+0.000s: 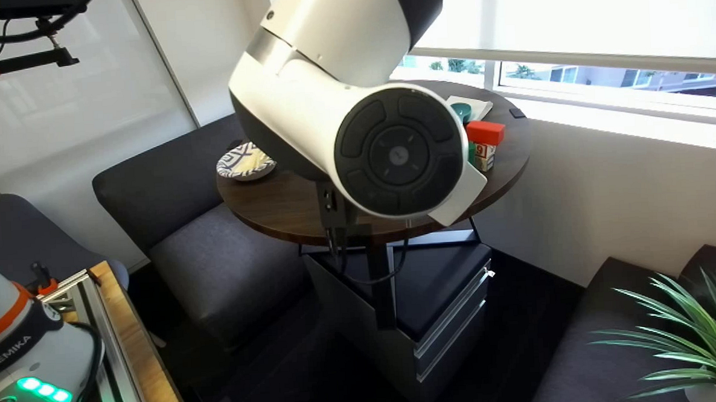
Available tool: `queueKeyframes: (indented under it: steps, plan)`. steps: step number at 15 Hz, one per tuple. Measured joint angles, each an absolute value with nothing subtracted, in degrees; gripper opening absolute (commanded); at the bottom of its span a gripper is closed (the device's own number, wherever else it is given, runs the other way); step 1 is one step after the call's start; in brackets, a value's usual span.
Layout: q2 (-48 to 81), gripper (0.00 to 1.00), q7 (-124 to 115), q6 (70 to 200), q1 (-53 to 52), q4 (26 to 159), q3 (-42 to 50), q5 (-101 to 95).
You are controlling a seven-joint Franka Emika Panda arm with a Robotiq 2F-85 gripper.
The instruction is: Remove the spoon from the blue bowl and put it on the white plate
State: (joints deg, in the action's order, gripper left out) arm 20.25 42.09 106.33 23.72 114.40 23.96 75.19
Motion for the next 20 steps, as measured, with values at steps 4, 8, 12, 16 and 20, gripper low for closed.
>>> queueKeyframes:
  steps: [4,8,12,16,20]
  plan:
    - [20.82,0.59,38.46,106.79,23.7,112.88,22.5,75.18]
    - [21.8,0.69,37.5,107.46,23.7,112.58,21.79,75.16]
    - [22.33,0.79,37.17,108.83,24.61,112.39,21.79,75.49]
    - [22.19,0.79,37.07,108.72,25.92,111.82,21.78,76.82]
    - [21.09,0.79,37.07,106.67,26.26,111.03,21.64,78.14]
